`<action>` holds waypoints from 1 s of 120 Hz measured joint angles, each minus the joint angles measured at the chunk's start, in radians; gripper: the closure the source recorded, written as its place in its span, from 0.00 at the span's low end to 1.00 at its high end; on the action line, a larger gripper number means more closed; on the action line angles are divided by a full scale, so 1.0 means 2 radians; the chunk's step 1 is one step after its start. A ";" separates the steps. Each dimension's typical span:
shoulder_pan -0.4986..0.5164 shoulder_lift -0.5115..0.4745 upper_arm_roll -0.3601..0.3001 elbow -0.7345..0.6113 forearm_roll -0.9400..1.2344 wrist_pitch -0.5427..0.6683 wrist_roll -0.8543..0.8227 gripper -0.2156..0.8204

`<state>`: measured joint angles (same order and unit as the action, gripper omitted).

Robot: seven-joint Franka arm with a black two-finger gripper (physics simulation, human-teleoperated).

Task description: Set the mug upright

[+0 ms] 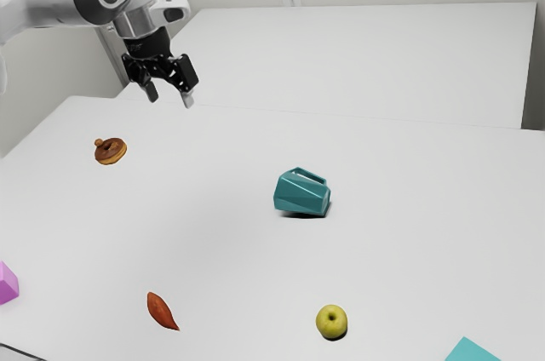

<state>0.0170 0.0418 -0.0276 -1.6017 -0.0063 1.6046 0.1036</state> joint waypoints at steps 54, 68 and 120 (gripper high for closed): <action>0.003 0.019 0.000 -0.008 -0.106 0.010 0.018 0.21; 0.010 0.023 0.001 -0.055 -0.188 0.028 0.036 0.21; 0.013 0.139 -0.001 -0.091 -0.323 0.141 0.128 0.21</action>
<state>0.0430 0.3194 -0.0288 -1.7846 -0.6532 1.8856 0.3587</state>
